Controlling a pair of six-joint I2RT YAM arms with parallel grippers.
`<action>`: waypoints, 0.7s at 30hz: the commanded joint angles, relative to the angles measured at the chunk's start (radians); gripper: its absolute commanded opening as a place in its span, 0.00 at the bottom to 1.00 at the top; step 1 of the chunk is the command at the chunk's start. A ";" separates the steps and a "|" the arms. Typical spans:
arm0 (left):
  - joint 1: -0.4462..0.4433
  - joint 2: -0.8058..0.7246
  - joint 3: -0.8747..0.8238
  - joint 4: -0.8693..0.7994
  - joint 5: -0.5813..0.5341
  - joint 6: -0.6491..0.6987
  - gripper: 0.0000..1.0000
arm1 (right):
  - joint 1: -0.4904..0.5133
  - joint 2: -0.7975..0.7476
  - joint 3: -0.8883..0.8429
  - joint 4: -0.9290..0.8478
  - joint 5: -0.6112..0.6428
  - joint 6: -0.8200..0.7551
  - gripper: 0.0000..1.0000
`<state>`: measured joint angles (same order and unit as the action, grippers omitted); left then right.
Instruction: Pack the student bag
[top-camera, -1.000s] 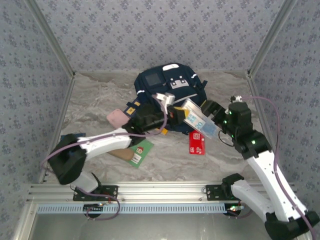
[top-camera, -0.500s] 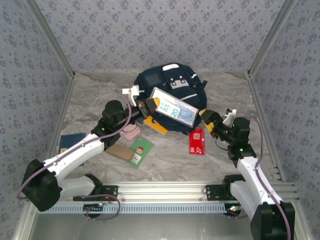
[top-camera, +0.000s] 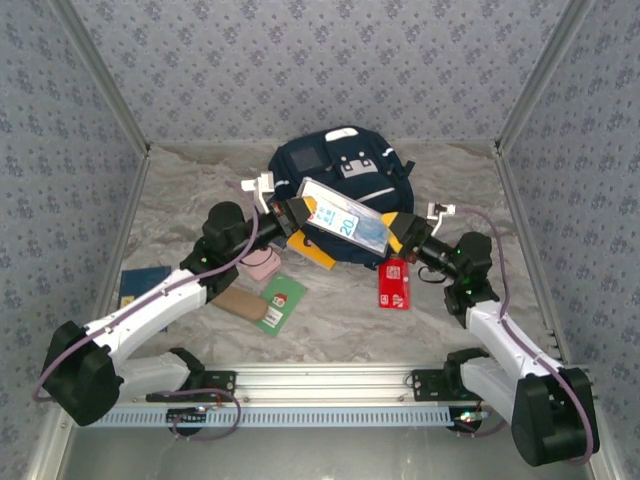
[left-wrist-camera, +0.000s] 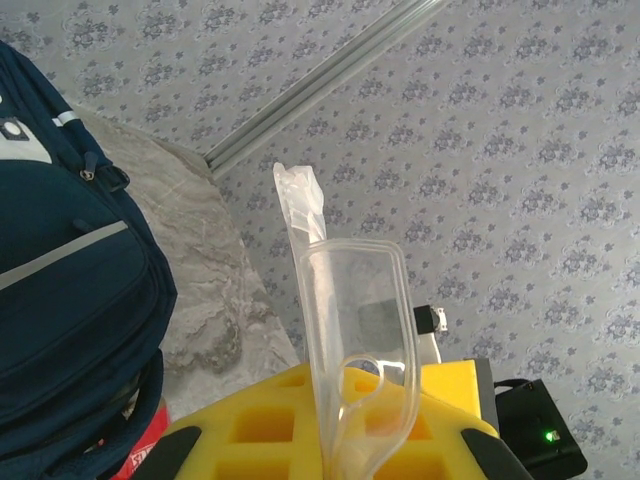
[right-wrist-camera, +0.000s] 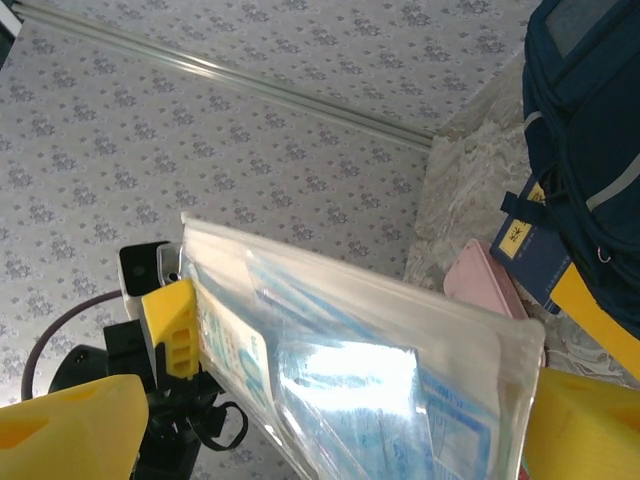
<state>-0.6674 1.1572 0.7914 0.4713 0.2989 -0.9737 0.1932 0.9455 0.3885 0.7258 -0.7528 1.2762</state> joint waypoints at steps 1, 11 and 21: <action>0.004 -0.007 0.022 0.073 -0.004 -0.025 0.00 | 0.037 -0.012 -0.004 0.033 0.008 0.004 0.88; 0.004 0.043 0.012 0.098 -0.005 -0.049 0.00 | 0.079 -0.048 -0.001 -0.003 0.044 0.012 0.48; 0.002 0.080 0.085 -0.081 0.029 0.057 0.19 | 0.037 -0.150 -0.016 -0.157 0.101 -0.034 0.06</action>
<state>-0.6647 1.2255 0.8070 0.4755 0.3050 -0.9962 0.2512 0.8249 0.3809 0.6289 -0.6945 1.2739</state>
